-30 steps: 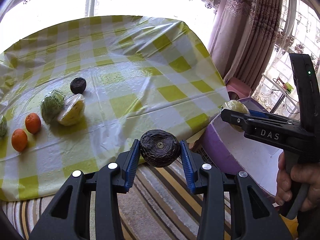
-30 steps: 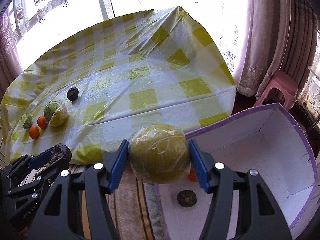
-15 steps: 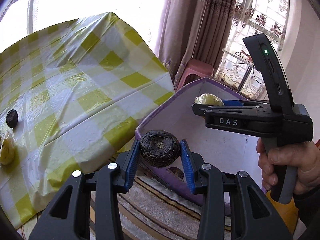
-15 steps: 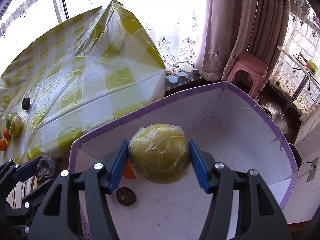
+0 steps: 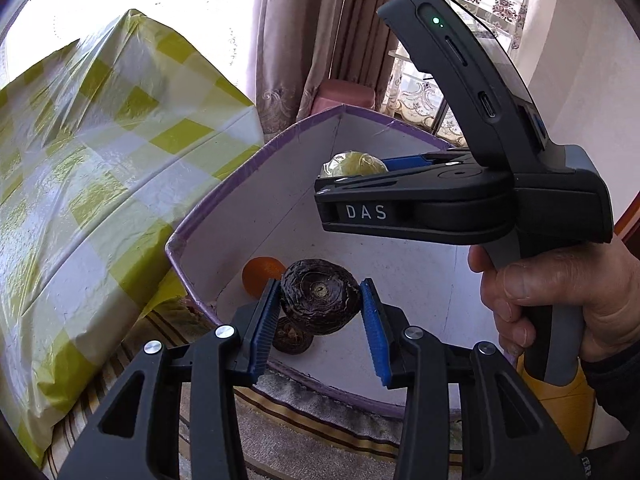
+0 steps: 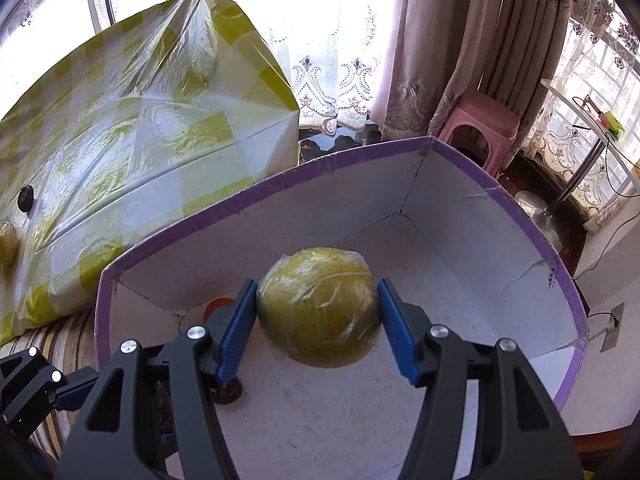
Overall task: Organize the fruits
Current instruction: 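Carry both fruits into the purple-rimmed box and open both tools, then move both open tools back over the fruit table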
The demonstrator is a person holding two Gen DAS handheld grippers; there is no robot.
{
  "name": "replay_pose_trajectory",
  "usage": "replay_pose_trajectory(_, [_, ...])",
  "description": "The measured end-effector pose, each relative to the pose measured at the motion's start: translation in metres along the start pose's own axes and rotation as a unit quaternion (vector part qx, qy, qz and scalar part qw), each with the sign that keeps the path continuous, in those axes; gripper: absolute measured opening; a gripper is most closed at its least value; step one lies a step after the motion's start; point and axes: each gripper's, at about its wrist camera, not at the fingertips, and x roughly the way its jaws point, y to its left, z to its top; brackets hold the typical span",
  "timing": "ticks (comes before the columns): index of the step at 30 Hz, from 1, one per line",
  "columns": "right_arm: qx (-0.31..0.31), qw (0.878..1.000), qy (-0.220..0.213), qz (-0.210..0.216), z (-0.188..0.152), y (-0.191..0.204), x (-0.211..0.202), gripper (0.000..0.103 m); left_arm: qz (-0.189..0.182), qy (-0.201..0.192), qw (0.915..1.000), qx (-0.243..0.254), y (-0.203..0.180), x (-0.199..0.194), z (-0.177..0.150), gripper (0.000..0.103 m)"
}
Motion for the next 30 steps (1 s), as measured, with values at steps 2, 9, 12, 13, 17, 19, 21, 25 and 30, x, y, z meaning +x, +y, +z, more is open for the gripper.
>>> replay_pose_trajectory(2, [0.003, 1.000, 0.003, 0.000, 0.000, -0.001, 0.001, 0.061, -0.001, 0.002, 1.0000, 0.002, -0.001, 0.001, -0.001, 0.046])
replay_pose_trajectory(9, [0.004, 1.000, -0.004, 0.002, 0.000, 0.002, -0.004, 0.075, -0.003, -0.011, 0.9999, -0.006, 0.001, -0.006, -0.001, 0.056])
replay_pose_trajectory(12, [0.006, 1.000, -0.011, 0.011, 0.001, 0.003, -0.009, 0.077, -0.003, -0.021, 0.9997, -0.012, 0.003, -0.011, -0.002, 0.056])
replay_pose_trajectory(13, [0.008, 1.000, -0.014, 0.015, 0.002, 0.004, -0.011, 0.081, -0.002, -0.025, 0.9996, -0.016, 0.004, -0.013, -0.002, 0.056])
replay_pose_trajectory(17, [0.009, 0.999, -0.027, 0.035, 0.003, 0.012, -0.020, 0.086, 0.004, -0.039, 0.9986, -0.034, 0.010, -0.025, -0.005, 0.061])
replay_pose_trajectory(19, [0.004, 0.999, -0.029, 0.041, 0.003, 0.021, -0.023, 0.090, 0.009, -0.046, 0.9979, -0.044, 0.016, -0.032, -0.007, 0.062])
replay_pose_trajectory(21, [-0.001, 0.998, -0.030, 0.049, 0.004, 0.031, -0.024, 0.090, 0.016, -0.051, 0.9969, -0.057, 0.023, -0.039, -0.011, 0.062])
replay_pose_trajectory(25, [-0.010, 0.997, -0.034, 0.064, 0.006, 0.057, -0.027, 0.091, 0.037, -0.069, 0.9932, -0.087, 0.041, -0.062, -0.021, 0.065])
replay_pose_trajectory(30, [-0.032, 0.995, -0.039, 0.091, 0.009, 0.097, -0.032, 0.094, 0.075, -0.093, 0.9837, -0.135, 0.073, -0.098, -0.041, 0.065])
